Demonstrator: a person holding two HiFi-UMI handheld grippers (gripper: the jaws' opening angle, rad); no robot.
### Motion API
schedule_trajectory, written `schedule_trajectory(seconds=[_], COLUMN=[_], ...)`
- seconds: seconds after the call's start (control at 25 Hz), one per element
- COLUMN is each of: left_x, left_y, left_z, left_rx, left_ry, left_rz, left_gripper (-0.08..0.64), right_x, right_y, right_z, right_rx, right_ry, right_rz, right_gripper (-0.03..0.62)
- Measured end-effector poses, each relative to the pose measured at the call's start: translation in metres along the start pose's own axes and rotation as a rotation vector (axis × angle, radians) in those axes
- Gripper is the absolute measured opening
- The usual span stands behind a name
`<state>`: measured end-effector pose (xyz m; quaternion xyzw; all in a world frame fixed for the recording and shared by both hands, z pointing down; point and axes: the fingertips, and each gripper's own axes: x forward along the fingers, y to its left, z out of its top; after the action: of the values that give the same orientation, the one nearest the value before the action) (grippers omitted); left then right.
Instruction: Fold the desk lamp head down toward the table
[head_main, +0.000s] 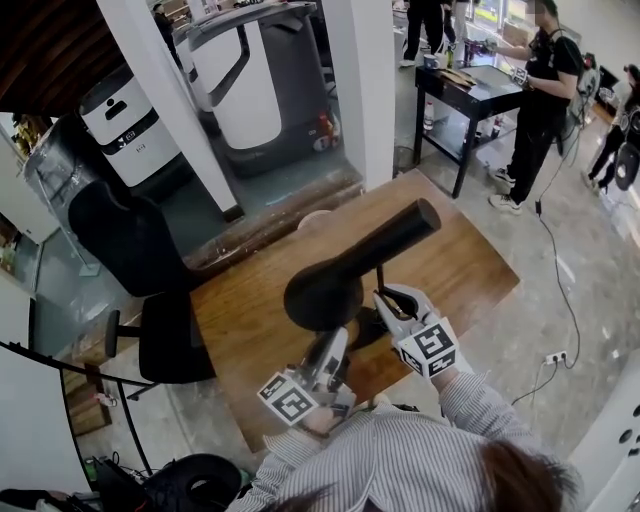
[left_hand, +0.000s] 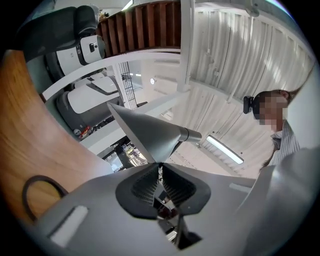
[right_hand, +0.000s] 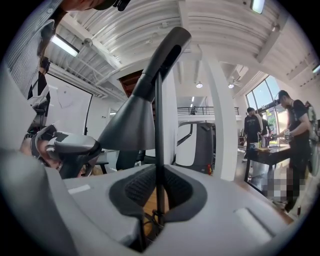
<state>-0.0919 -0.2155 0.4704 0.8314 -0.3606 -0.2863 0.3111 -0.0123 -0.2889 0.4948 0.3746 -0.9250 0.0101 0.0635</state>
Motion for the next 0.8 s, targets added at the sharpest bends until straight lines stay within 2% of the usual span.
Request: schedule_trajectory(seconds=[0.28,0.4,0.48,0.72,0.8], left_x=[0.005,0.005,0.005,0.008,0.01], left_y=[-0.001,-0.001,-0.002,-0.007,-0.006], left_z=[-0.014,-0.015,-0.015,-0.022,-0.03], left_rx=[-0.051,-0.043,0.004,0.271,0.314], left_ry=[0.021,0.023,0.034,0.108,0.138], left_rz=[-0.009,-0.011,0.005,0.088,0.103], left_gripper=[0.029,0.029,0.029,0.042,0.045], right_x=[-0.002,-0.002,-0.003,-0.011,-0.013], right_y=[0.001,0.001,0.001,0.0,0.0], right_z=[-0.001,-0.001,-0.002,-0.004,-0.004], right_rx=[0.003,-0.012,-0.028,-0.043,-0.032], right_ry=[-0.011,-0.017,-0.024,-0.019,-0.029], right_rz=[-0.006,-0.012,-0.02,0.003,-0.002], right_gripper=[0.043,0.043,0.043,0.048,0.048])
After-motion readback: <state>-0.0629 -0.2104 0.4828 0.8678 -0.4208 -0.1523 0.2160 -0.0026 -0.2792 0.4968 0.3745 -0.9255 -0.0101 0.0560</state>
